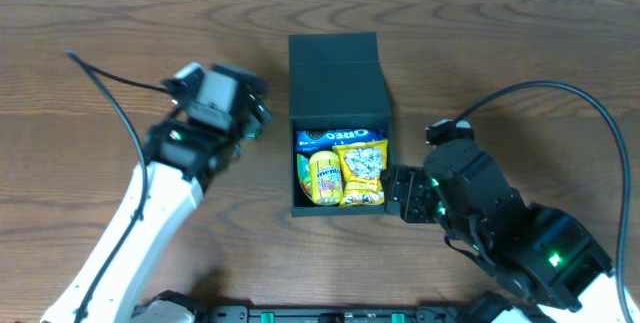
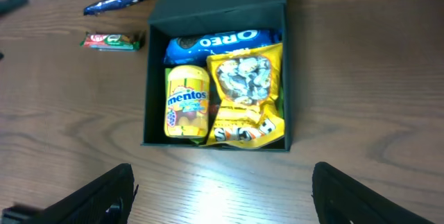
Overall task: Pack container
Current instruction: 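Reach the left gripper to the blue chocolate bar and grasp it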
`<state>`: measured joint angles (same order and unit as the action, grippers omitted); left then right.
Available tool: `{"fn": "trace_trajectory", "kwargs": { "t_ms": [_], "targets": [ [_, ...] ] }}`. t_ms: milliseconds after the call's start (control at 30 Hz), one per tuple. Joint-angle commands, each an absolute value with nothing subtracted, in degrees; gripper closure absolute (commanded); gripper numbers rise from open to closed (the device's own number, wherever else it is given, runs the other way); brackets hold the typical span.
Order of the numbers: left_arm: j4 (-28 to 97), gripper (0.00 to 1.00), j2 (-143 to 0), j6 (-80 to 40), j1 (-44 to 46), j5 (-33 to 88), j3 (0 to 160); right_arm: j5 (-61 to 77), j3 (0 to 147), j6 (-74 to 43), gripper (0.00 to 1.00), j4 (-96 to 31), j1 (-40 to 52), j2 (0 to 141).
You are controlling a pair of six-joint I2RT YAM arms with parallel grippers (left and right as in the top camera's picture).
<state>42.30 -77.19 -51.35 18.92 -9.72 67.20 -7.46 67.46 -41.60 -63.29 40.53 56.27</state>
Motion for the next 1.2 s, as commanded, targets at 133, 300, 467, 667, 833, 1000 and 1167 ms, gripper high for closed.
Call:
{"fn": "trace_trajectory", "kwargs": {
  "t_ms": [133,300,467,667,833,1000,1167],
  "targets": [
    [35.1,0.05,-88.1,-62.1,8.6,5.7,67.5,-8.8,67.8,-41.1,0.18,-63.7,40.1,56.1],
    [29.7,0.05,-97.4,-69.2,7.4,6.3,67.6,-8.8,67.8,-41.1,0.16,-64.4,40.1,56.2],
    [22.7,0.04,-103.2,-73.3,7.4,7.7,68.3,-8.8,67.8,-41.1,0.15,-66.3,40.1,56.1],
    [24.0,0.04,-108.9,-73.3,6.7,7.5,74.5,-8.8,67.8,-41.1,0.13,-67.3,40.1,56.2],
    [26.3,0.04,-112.3,-72.6,4.8,7.2,79.5,-8.8,67.8,-41.1,0.12,-67.6,40.1,56.1],
    [26.8,0.04,-115.1,-72.6,3.1,8.2,81.7,-8.8,67.8,-41.1,0.12,-67.7,40.1,56.1],
    [25.2,0.04,-115.8,-71.5,2.8,9.6,82.9,-8.8,67.8,-41.1,0.1,-67.4,40.1,56.2]
  ]
}}
